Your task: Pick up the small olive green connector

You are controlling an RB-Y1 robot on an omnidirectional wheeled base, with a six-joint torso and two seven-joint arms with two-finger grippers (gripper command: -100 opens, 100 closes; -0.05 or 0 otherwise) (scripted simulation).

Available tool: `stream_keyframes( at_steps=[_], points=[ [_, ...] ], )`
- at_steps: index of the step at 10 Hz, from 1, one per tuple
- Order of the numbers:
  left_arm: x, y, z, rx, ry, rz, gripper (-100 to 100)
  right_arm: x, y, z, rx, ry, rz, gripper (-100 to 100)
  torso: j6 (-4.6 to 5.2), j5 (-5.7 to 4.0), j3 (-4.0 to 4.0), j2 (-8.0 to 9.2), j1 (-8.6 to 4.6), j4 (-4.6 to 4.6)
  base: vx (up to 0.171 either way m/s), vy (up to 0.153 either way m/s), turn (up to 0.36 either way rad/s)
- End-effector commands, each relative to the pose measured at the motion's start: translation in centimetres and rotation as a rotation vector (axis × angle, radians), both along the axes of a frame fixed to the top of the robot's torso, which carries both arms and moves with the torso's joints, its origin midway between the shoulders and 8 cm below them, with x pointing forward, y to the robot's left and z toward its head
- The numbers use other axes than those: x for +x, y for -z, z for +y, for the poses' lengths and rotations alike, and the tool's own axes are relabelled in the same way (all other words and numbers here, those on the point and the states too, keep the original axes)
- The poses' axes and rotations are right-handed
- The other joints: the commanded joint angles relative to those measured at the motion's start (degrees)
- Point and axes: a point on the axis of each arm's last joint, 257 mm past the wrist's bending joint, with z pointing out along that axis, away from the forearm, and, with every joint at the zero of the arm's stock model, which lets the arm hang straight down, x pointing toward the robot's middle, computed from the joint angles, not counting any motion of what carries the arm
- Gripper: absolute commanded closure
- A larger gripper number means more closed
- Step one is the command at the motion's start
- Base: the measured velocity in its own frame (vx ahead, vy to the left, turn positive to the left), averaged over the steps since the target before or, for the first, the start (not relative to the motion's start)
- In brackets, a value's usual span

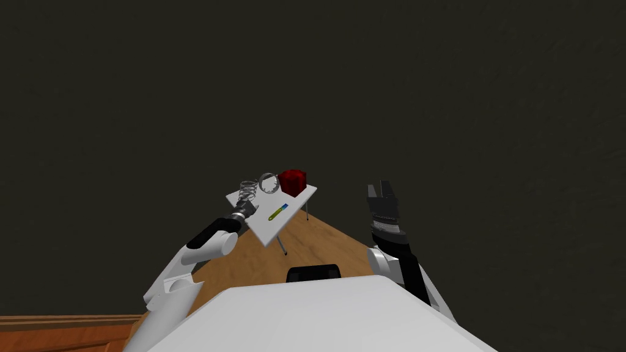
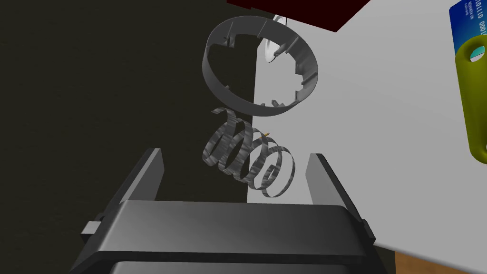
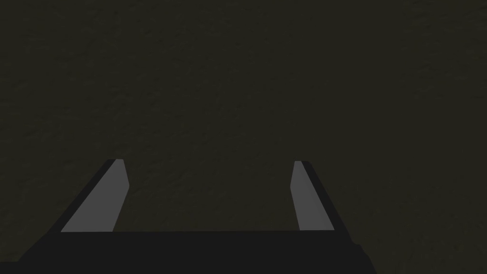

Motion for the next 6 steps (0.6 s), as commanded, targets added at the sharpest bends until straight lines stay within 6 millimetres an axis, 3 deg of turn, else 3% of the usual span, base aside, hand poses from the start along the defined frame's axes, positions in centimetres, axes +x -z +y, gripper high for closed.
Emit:
stream_keyframes(
  at_steps=[1, 6],
  points=[
    [-0.2, 1.0, 0.1, -0.013, -0.005, 0.037, -100, 0.0, 0.0, 0.0, 0.000, 0.000, 0.000, 0, 0.00, 0.00, 0.00, 0.00, 0.00, 0.00, 0.007, -0.018, 0.004],
    [-0.3, 4.8, 2.0, -0.114, -0.047, 0.168, -100, 0.0, 0.0, 0.0, 0.000, 0.000, 0.000, 0, 0.00, 0.02, -0.01, -0.02, 0.06, 0.00, 0.028, -0.028, -0.014]
  ],
)
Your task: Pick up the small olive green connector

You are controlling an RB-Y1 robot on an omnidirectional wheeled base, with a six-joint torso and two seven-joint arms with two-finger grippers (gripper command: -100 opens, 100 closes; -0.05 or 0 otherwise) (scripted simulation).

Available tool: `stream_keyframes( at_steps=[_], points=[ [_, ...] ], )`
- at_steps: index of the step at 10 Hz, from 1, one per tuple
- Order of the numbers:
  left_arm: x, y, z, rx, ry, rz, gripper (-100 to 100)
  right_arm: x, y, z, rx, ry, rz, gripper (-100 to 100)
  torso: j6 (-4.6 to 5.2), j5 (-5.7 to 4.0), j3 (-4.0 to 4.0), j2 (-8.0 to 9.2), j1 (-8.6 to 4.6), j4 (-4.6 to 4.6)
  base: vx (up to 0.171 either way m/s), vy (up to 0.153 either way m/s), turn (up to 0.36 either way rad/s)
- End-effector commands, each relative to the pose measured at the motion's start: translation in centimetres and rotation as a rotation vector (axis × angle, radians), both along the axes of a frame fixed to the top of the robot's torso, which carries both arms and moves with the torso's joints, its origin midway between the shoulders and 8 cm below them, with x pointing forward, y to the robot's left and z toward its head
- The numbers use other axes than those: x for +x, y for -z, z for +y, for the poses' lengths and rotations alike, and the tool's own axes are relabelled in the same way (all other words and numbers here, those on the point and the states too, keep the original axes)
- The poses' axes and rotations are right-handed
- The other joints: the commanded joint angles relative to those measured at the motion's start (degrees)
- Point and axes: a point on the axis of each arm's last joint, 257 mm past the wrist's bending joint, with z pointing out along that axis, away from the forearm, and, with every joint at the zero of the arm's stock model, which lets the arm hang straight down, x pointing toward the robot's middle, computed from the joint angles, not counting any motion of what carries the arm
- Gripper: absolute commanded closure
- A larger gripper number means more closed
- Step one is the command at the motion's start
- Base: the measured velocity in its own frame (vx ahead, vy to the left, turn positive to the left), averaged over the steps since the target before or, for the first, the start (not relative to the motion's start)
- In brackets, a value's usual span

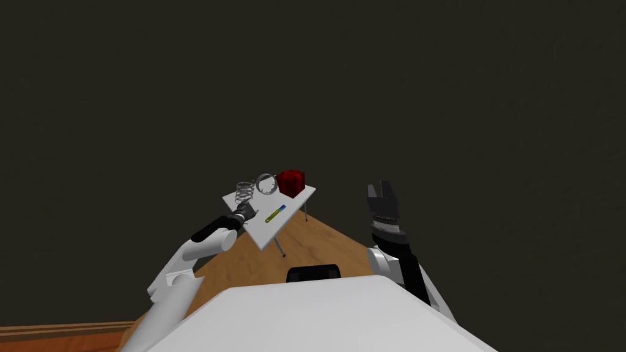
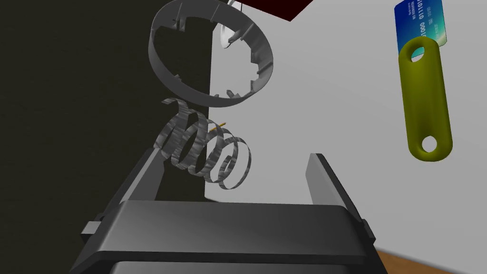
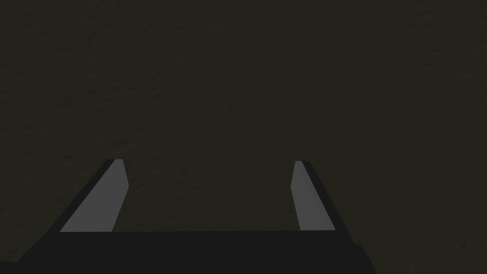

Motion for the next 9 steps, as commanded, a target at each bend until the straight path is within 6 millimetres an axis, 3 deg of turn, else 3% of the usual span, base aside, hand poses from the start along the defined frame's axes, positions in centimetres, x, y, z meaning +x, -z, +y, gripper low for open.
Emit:
stream_keyframes(
  at_steps=[1, 3, 9],
  points=[
    [-0.1, 1.6, 1.2, -0.051, -0.025, 0.052, -100, 0.0, 0.0, 0.0, 0.000, 0.000, 0.000, 0, 0.00, 0.00, 0.00, 0.00, 0.00, 0.00, 0.046, -0.038, -0.018],
    [-0.5, 2.4, 1.1, -0.058, -0.028, 0.088, -100, 0.0, 0.0, 0.0, 0.000, 0.000, 0.000, 0, 0.00, 0.00, -0.02, -0.04, 0.00, -0.01, 0.032, -0.031, -0.002],
    [-2.2, 8.0, 3.3, -0.191, -0.102, 0.290, -100, 0.0, 0.0, 0.0, 0.000, 0.000, 0.000, 0, 0.00, 0.00, -0.10, -0.17, -0.01, -0.04, 0.061, -0.038, -0.006]
  ],
)
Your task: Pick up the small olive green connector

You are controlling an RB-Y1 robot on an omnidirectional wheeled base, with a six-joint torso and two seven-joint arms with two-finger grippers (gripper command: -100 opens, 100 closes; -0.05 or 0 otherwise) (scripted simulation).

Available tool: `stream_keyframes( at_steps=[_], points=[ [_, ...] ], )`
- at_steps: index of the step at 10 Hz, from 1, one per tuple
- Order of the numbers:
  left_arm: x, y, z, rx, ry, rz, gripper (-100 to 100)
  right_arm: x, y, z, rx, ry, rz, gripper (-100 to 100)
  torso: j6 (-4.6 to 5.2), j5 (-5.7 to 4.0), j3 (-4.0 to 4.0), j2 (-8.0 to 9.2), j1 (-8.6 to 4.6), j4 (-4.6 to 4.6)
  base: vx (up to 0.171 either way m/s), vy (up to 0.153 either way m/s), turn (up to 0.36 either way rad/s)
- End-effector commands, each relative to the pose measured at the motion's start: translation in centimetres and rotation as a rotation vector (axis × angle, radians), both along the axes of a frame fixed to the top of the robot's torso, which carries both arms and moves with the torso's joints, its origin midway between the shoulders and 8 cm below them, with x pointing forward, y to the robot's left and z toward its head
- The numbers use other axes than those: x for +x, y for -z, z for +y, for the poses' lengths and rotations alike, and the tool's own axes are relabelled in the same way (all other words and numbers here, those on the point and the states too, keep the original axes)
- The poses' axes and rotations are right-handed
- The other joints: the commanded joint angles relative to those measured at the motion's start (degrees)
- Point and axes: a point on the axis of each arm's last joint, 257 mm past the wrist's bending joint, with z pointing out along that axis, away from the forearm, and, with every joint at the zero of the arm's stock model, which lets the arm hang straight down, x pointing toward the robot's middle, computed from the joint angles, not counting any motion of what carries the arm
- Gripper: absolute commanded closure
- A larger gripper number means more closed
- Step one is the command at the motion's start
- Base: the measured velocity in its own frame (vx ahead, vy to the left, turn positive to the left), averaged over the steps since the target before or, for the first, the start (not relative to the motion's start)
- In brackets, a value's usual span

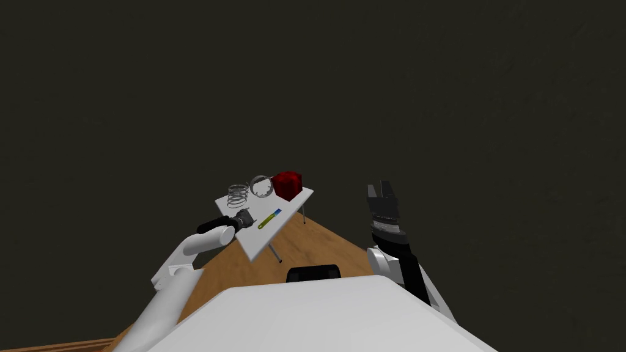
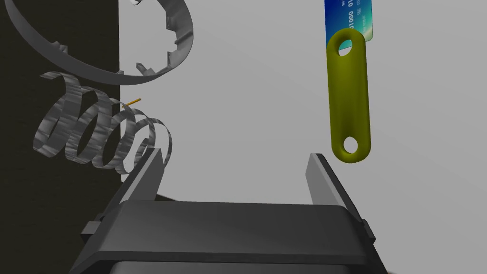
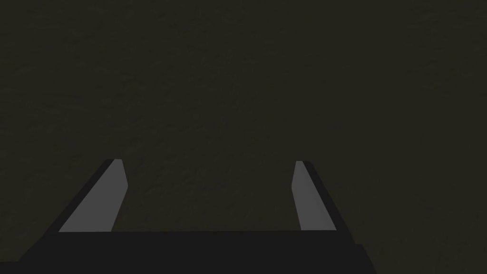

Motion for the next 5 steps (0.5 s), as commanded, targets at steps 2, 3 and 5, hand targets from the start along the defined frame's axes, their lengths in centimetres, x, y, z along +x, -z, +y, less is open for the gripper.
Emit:
stream_keyframes(
  at_steps=[2, 3, 5],
  points=[
    [-1.0, 2.0, 0.9, -0.048, -0.029, 0.083, -100, 0.0, 0.0, 0.0, 0.000, 0.000, 0.000, 0, 0.00, 0.00, -0.02, -0.04, -0.01, 0.00, 0.077, -0.042, 0.002],
    [-1.5, 3.2, 1.6, -0.081, -0.053, 0.124, -100, 0.0, 0.0, 0.0, 0.000, 0.000, 0.000, 0, 0.01, 0.00, 0.00, 0.01, 0.00, 0.00, 0.078, -0.053, 0.000],
    [-2.7, 5.0, 2.0, -0.120, -0.078, 0.197, -100, 0.0, 0.0, 0.0, 0.000, 0.000, 0.000, 0, 0.00, -0.01, 0.01, 0.03, -0.01, 0.01, 0.072, -0.033, 0.005]
  ],
)
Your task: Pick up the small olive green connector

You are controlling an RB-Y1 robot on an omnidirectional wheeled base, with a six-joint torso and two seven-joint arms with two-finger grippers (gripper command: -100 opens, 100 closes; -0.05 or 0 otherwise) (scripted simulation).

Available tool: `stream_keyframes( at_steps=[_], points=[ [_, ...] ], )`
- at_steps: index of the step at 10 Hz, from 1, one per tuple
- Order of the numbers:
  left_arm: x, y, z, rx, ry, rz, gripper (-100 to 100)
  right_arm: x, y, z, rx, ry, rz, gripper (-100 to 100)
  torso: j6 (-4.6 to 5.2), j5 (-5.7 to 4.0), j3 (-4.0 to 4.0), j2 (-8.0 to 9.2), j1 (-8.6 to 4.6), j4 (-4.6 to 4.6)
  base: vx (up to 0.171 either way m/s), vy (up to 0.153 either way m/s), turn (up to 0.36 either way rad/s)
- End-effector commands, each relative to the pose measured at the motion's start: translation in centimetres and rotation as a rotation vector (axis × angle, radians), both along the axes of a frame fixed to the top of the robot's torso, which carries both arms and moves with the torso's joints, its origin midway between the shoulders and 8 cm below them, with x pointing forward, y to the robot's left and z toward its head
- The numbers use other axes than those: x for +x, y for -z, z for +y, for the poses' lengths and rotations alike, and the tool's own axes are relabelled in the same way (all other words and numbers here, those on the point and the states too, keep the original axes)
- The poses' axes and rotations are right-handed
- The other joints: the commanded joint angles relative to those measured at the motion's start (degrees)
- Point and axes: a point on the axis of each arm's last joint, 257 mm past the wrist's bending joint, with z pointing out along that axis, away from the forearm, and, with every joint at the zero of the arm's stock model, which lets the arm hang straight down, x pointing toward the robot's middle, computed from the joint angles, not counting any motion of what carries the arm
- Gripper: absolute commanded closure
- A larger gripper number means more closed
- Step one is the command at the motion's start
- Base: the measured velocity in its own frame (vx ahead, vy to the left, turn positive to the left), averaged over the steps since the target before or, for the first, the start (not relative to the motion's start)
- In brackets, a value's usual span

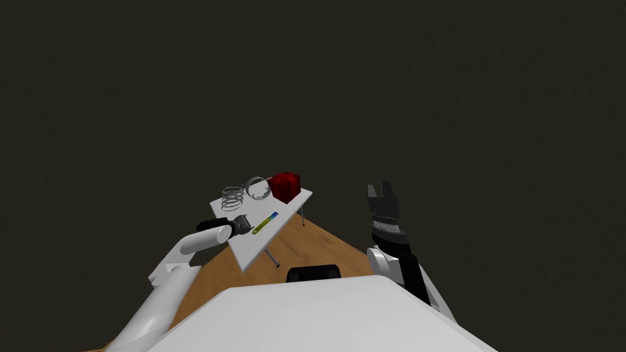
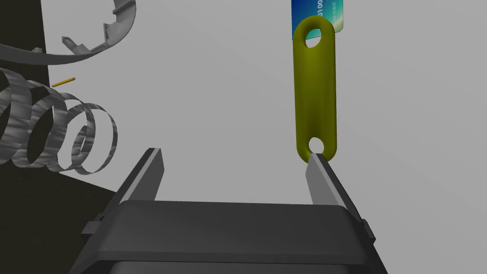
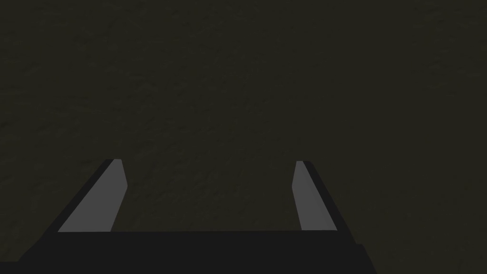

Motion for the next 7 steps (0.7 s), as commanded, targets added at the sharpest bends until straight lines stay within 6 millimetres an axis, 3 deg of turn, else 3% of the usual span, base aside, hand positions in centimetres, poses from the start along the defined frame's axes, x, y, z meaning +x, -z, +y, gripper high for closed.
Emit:
stream_keyframes(
  at_steps=[1, 4, 7],
  points=[
    [-0.6, 1.3, 0.1, -0.025, -0.013, 0.055, -100, 0.0, 0.0, 0.0, 0.000, 0.000, 0.000, 0, 0.00, 0.00, 0.00, 0.00, 0.00, 0.00, 0.081, -0.024, 0.007],
    [-2.7, 3.9, 0.9, -0.089, -0.060, 0.169, -100, 0.0, 0.0, 0.0, 0.000, 0.000, 0.000, 0, 0.01, -0.01, -0.02, -0.01, -0.05, -0.01, 0.085, -0.045, 0.008],
    [-4.2, 5.3, 1.1, -0.124, -0.082, 0.245, -100, 0.0, 0.0, 0.0, 0.000, 0.000, 0.000, 0, 0.01, 0.00, -0.04, -0.06, 0.00, -0.01, 0.086, -0.031, 0.008]
  ],
)
